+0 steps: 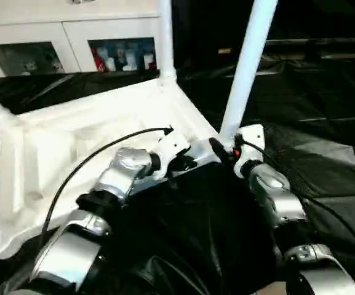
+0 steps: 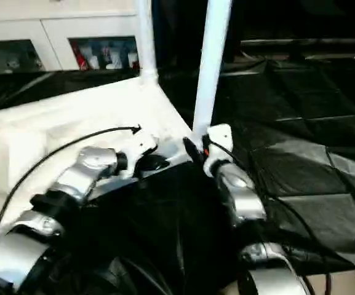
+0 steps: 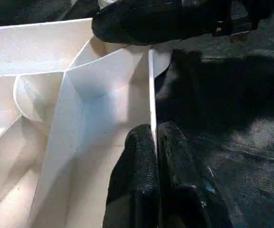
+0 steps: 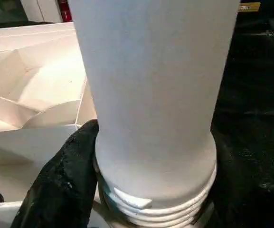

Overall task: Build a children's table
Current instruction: Rotate leg to tighten

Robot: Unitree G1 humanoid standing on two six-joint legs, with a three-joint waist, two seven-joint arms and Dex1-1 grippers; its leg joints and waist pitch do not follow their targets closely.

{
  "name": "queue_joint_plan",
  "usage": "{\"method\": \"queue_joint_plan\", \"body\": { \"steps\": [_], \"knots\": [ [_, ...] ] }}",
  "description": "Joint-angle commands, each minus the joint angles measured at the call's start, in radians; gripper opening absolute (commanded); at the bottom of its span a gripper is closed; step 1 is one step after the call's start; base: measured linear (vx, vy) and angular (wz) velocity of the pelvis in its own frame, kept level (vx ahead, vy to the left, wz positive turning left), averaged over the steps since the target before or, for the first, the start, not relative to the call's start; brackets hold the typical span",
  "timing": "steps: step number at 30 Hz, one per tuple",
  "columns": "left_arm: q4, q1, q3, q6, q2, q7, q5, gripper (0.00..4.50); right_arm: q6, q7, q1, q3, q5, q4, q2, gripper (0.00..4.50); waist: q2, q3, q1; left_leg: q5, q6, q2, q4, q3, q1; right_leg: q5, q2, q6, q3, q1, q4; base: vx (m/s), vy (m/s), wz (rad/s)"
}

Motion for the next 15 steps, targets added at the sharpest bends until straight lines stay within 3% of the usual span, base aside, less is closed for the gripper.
{"method": "queue_joint_plan", "body": {
  "steps": [1, 2, 4, 7, 11, 15],
  "knots": [
    [-0.001, 0.005, 0.023, -0.021, -0.054, 0.045, -0.031, 0.0, 0.024, 0.099, 0.022, 0.08, -0.001, 0.04, 0.08, 3.49, -0.018, -0.056, -0.001, -0.219, 0.057, 0.062, -0.079, -0.036, 0.015, -0.26, -0.091, -0.194, 0.055, 0.035, -0.09, 0.0, 0.0, 0.0],
    [-0.019, 0.014, 0.013, -0.042, -0.038, 0.001, -0.033, 0.0, 0.006, 0.147, 0.017, 0.088, -0.001, 0.029, 0.065, 3.56, -0.027, -0.056, -0.002, -0.21, 0.066, 0.061, -0.079, -0.035, 0.014, -0.252, -0.091, -0.194, 0.054, 0.036, -0.089, 0.0, 0.0, 0.0],
    [-0.039, 0.027, 0.009, -0.056, -0.012, -0.046, -0.039, 0.0, 0.0, 0.201, 0.014, 0.094, 0.01, 0.015, 0.041, 3.82, -0.031, -0.058, -0.003, -0.194, 0.081, 0.06, -0.077, -0.036, 0.007, -0.251, -0.093, -0.19, 0.053, 0.04, -0.087, 0.0, 0.0, 0.0],
    [-0.072, 0.05, 0.003, -0.068, 0.031, -0.123, -0.055, 0.0, 0.012, 0.3, 0.02, 0.105, 0.03, -0.022, -0.007, 3.82, -0.034, -0.064, -0.004, -0.131, 0.117, 0.06, -0.07, -0.034, 0.001, -0.161, -0.089, -0.207, 0.051, 0.043, -0.075, 0.0, 0.0, 0.0],
    [-0.11, 0.089, -0.014, -0.101, 0.104, -0.25, -0.068, 0.0, 0.035, 0.46, 0.04, 0.12, 0.051, -0.074, -0.086, 3.82, -0.027, -0.067, 0.001, -0.095, 0.152, 0.061, -0.063, -0.029, 0.001, -0.087, -0.084, -0.229, 0.047, 0.04, -0.067, 0.0, 0.0, 0.0],
    [-0.15, 0.116, -0.005, -0.091, 0.154, -0.355, -0.101, 0.0, 0.05, 0.604, 0.065, 0.139, 0.059, -0.132, -0.166, 3.82, -0.023, -0.068, 0.009, -0.093, 0.154, 0.067, -0.064, -0.029, 0.005, -0.073, -0.082, -0.247, 0.047, 0.036, -0.063, 0.0, 0.0, 0.0]
  ]
}}
